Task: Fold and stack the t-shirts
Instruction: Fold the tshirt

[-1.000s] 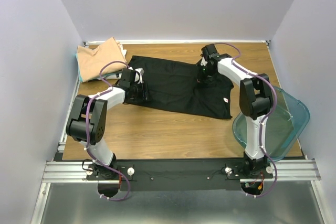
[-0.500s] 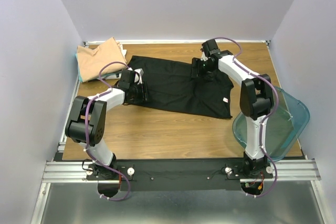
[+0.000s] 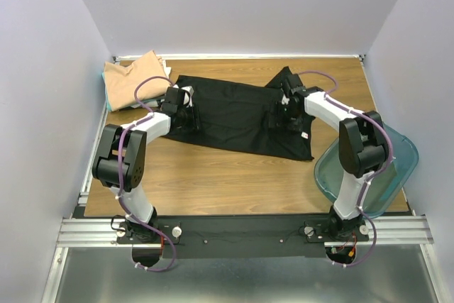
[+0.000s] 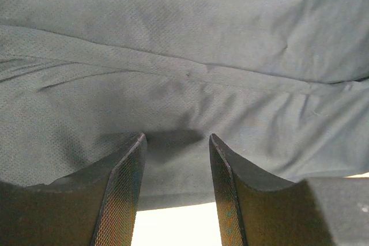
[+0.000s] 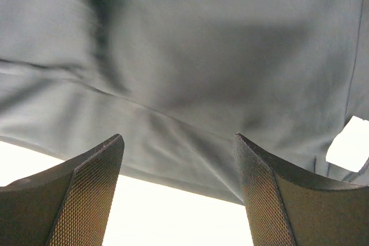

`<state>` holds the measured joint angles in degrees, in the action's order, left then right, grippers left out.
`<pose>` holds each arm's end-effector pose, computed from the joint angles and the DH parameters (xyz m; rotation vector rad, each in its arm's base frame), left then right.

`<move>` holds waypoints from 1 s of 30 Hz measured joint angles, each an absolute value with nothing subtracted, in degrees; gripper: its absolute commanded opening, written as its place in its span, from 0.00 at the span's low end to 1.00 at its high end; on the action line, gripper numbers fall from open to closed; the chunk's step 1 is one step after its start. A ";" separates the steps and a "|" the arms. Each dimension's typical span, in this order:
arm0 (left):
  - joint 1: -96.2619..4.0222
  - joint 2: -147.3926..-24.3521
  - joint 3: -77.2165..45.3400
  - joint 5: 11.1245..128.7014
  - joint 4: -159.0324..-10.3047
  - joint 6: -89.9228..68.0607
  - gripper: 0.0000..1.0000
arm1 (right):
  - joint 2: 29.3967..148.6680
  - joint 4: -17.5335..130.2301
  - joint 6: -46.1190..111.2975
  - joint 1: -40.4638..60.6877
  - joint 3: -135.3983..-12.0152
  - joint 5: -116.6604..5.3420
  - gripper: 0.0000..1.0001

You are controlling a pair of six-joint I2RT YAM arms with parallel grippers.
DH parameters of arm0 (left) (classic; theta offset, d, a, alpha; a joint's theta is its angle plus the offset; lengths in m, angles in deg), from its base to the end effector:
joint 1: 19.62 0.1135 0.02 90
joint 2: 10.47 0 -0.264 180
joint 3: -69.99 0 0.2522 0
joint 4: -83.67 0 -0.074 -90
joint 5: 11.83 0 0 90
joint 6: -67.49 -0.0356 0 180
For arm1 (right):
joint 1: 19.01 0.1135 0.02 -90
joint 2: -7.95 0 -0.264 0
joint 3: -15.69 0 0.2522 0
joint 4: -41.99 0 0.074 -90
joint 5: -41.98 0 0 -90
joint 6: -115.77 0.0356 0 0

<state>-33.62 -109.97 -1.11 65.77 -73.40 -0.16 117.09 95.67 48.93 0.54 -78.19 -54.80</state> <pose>0.3410 -0.0929 0.1690 -0.0875 2.5143 -0.5346 0.3653 0.1342 0.1945 0.0578 2.8212 0.3467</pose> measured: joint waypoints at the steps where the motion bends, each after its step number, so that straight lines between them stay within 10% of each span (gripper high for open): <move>1: -33.62 -110.08 -1.07 65.90 -73.42 -0.16 0.56 | 116.81 95.57 49.15 0.54 -76.31 -54.41 0.83; 30: -33.62 -91.15 21.66 67.17 -78.62 8.41 0.50 | 97.88 91.19 53.76 1.56 -48.51 -56.20 0.83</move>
<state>-33.62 -91.15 21.66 67.17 -78.62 8.41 97.88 91.19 53.76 1.56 -48.51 -56.20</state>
